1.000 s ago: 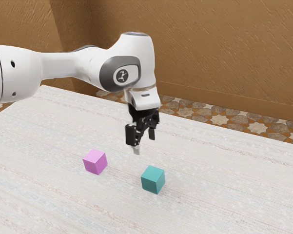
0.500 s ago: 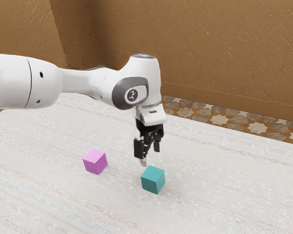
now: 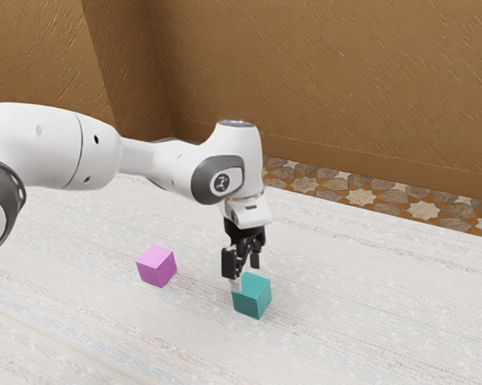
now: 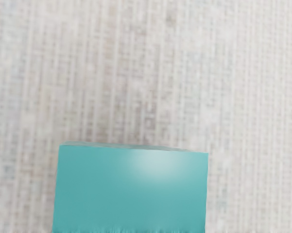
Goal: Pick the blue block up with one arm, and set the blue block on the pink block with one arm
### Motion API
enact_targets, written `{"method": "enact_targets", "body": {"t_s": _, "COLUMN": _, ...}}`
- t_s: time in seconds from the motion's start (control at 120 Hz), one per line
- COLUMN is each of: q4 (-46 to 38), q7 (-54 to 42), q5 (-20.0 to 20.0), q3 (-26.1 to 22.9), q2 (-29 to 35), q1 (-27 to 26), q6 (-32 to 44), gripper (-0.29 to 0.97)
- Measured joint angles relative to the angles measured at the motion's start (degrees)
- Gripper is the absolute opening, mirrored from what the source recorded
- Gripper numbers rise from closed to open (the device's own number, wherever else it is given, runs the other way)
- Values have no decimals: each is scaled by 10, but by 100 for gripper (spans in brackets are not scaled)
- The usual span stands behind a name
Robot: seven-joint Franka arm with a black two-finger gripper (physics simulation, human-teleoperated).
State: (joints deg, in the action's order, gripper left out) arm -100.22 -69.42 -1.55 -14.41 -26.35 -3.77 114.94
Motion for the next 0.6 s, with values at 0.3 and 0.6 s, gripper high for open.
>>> {"method": "enact_targets", "body": {"t_s": 0.3, "q4": -3, "q7": -4, "q5": -1, "q3": -1, "q2": -25, "q1": -3, "q6": 14, "gripper": 68}}
{"method": "enact_targets", "body": {"t_s": 0.6, "q4": -3, "q7": -12, "q5": 0, "q3": -1, "q2": -43, "q1": -5, "q6": 36, "gripper": 66}}
